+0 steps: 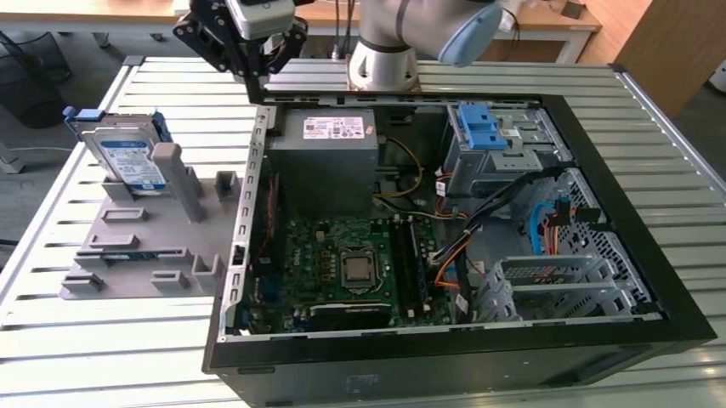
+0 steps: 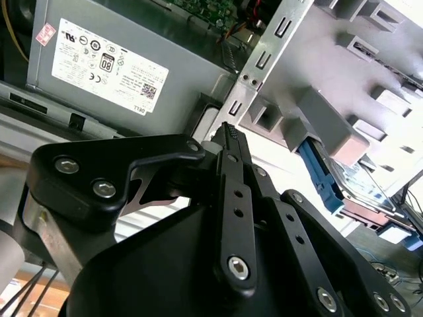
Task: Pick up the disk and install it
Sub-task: 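Reach for the disk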
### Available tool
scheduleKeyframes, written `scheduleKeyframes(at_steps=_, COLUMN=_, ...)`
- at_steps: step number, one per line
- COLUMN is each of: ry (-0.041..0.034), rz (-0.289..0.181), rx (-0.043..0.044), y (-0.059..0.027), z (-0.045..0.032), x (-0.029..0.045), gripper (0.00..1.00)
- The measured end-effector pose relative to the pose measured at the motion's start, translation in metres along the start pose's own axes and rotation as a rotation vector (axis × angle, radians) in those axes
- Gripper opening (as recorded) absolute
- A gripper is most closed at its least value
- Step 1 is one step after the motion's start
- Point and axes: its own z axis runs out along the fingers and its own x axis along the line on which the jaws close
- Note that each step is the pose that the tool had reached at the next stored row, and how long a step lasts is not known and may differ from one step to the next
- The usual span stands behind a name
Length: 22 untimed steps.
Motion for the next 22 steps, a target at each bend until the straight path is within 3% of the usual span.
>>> scheduleKeyframes(at_steps=22, ry=0.005, rz=0.0, rx=0.0004, y=0.0098, z=0.0054, x=0.035, gripper=0.11)
